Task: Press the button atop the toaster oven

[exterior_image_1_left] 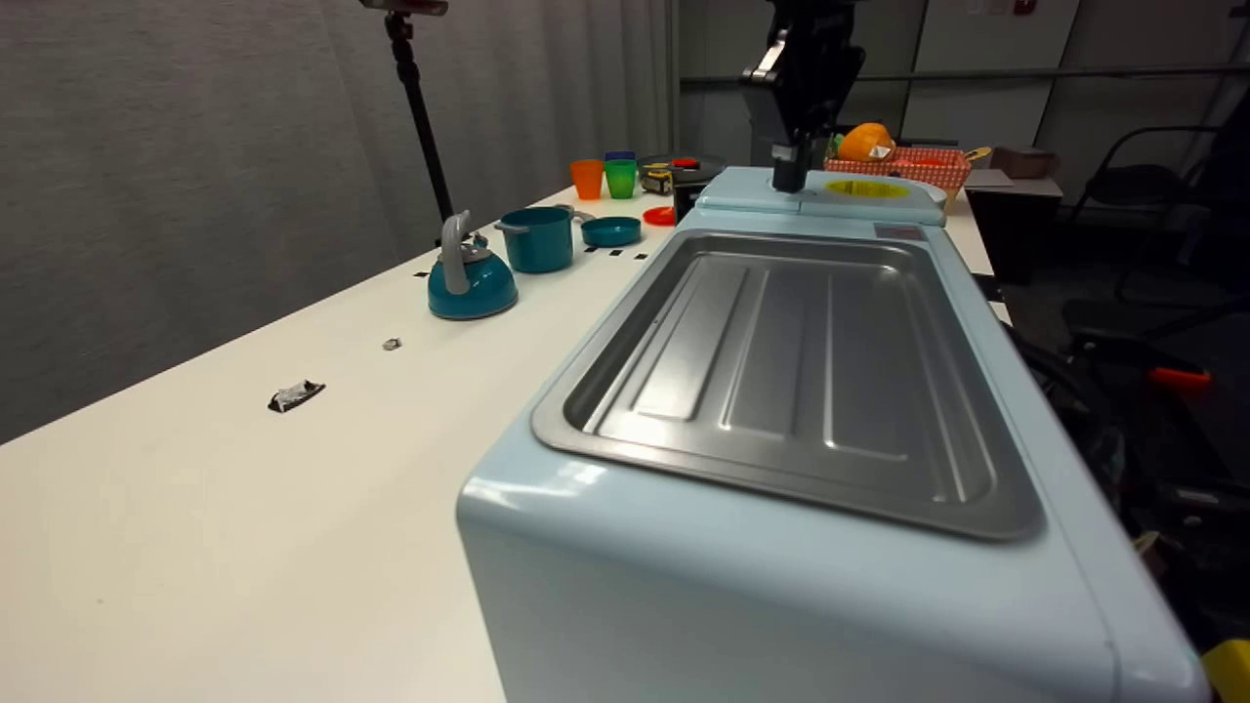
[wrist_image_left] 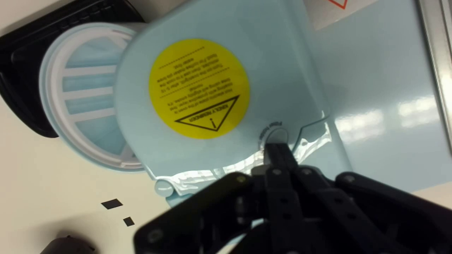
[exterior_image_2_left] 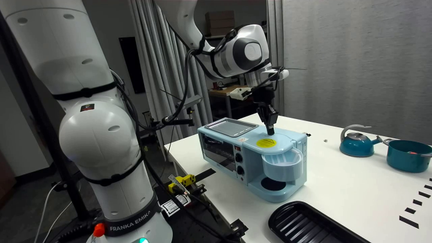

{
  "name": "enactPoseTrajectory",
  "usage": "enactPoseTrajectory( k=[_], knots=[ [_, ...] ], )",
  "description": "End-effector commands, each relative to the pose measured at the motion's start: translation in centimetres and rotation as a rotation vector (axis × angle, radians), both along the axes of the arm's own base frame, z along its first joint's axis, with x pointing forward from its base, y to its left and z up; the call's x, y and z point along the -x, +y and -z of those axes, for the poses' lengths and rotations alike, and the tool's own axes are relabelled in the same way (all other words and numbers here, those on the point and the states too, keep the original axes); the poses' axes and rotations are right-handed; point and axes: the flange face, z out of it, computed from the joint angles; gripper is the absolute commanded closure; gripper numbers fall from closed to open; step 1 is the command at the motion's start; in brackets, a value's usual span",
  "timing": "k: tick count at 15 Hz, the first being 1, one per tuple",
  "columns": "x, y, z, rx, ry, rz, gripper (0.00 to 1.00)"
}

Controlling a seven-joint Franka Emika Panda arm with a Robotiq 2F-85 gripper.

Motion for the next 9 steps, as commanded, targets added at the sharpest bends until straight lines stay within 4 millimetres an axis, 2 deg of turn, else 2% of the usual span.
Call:
enactPoseTrajectory(
  k=[1,9],
  knots=[
    [0.9,-1.6,3.7,0.022,0.036,0.014,1.0],
    [0.8,-0.8,2.1,0.026,0.034,0.0,1.0]
  ],
)
